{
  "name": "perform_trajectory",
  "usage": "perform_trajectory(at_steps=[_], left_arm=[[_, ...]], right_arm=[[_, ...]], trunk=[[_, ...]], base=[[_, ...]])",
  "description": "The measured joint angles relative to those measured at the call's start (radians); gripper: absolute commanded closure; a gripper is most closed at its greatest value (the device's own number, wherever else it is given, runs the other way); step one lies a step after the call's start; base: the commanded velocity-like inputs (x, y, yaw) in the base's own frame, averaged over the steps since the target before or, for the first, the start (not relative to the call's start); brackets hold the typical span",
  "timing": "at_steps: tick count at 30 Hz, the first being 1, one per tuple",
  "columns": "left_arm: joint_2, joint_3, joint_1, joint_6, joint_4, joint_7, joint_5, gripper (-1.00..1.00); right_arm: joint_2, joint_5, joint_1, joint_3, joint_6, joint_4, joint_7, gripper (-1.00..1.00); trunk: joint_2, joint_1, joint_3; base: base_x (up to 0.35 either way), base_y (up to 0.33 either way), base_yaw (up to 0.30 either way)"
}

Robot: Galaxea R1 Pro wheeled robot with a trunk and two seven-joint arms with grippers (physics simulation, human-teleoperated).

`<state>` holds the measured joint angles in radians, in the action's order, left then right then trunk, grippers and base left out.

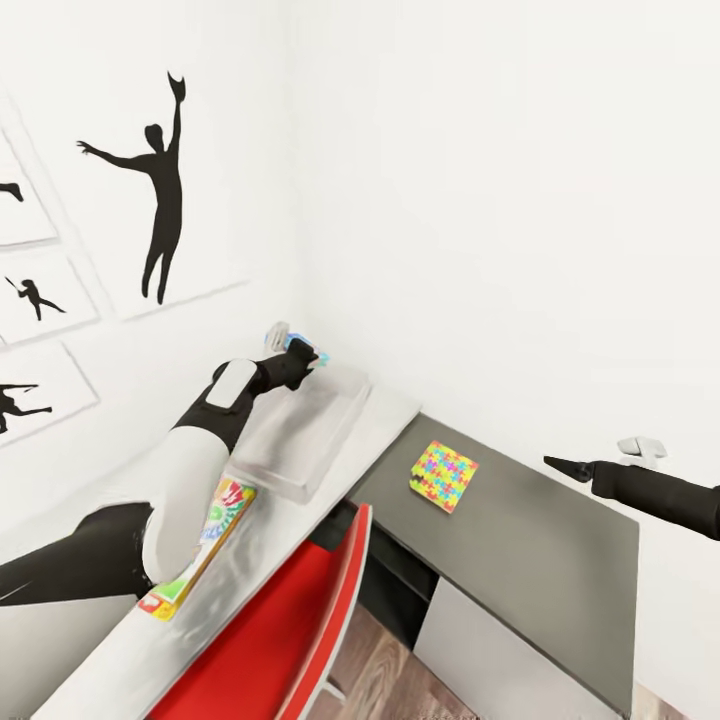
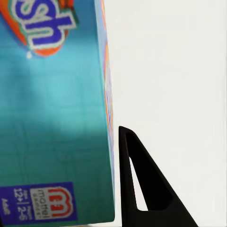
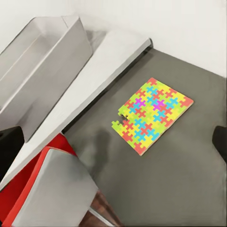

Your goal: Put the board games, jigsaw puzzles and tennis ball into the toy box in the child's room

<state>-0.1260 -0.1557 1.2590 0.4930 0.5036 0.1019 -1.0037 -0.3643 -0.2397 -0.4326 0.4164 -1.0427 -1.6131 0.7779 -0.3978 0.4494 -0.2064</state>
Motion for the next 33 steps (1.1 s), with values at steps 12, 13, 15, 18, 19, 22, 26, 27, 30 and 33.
perform_trajectory(at_steps=[12, 13, 15, 18, 19, 22, 26, 27, 30, 33], left_arm=[[0.008, -0.006, 0.009, -0.056, -0.025, -0.016, -0.037, 1.0], [0.008, -0.008, 0.01, -0.076, -0.03, -0.016, -0.039, 1.0], [0.008, -0.011, 0.01, -0.124, -0.046, -0.016, -0.044, 1.0], [0.009, -0.014, 0.011, -0.194, -0.08, -0.016, -0.081, 1.0], [0.01, -0.014, 0.011, -0.204, -0.085, -0.016, -0.092, 1.0], [0.012, -0.014, 0.011, -0.219, -0.092, -0.017, -0.11, 1.0], [0.015, -0.016, 0.01, -0.233, -0.101, -0.02, -0.13, 1.0], [0.016, -0.017, 0.01, -0.235, -0.103, -0.02, -0.132, 1.0], [0.023, -0.026, 0.009, -0.24, -0.118, -0.021, -0.138, 1.0], [0.029, -0.038, 0.009, -0.241, -0.124, -0.022, -0.141, 1.0]], right_arm=[[0.003, 0.0, 0.0, 0.003, 0.0, 0.0, 0.0, -1.0], [0.005, 0.0, 0.0, 0.003, 0.0, 0.0, 0.0, -1.0], [0.008, 0.0, 0.001, 0.003, 0.0, 0.0, 0.0, -1.0], [0.012, 0.0, 0.001, 0.002, 0.0, 0.0, 0.0, -1.0], [0.013, 0.0, 0.001, 0.002, 0.0, 0.0, 0.0, -1.0], [0.014, 0.0, 0.001, 0.002, 0.0, 0.0, 0.0, -1.0], [0.015, 0.0, 0.001, 0.003, 0.0, 0.0, 0.0, -1.0], [0.016, 0.0, 0.001, 0.003, 0.0, 0.0, 0.0, -1.0], [0.017, 0.0, 0.001, 0.001, 0.0, 0.0, 0.0, -1.0], [0.017, 0.0, 0.001, 0.0, 0.0, 0.0, 0.0, -1.0]], trunk=[[0.0, 0.0, 0.0], [0.0, 0.0, 0.0], [0.0, 0.0, 0.0], [0.0, 0.0, 0.0], [0.0, 0.0, 0.0], [0.0, 0.0, 0.0], [0.0, 0.0, 0.0], [0.0, 0.0, 0.0], [0.0, 0.0, 0.0], [0.0, 0.0, -0.003]], base=[[0.0, 0.0, -0.281], [0.0, 0.0, -0.257], [0.0, 0.0, -0.199], [0.0, 0.0, -0.092], [0.0, 0.0, -0.072], [0.0, 0.0, -0.047], [0.0, 0.0, -0.022], [0.0, 0.0, -0.01], [0.0, 0.0, -0.006], [0.0, 0.0, -0.004]])
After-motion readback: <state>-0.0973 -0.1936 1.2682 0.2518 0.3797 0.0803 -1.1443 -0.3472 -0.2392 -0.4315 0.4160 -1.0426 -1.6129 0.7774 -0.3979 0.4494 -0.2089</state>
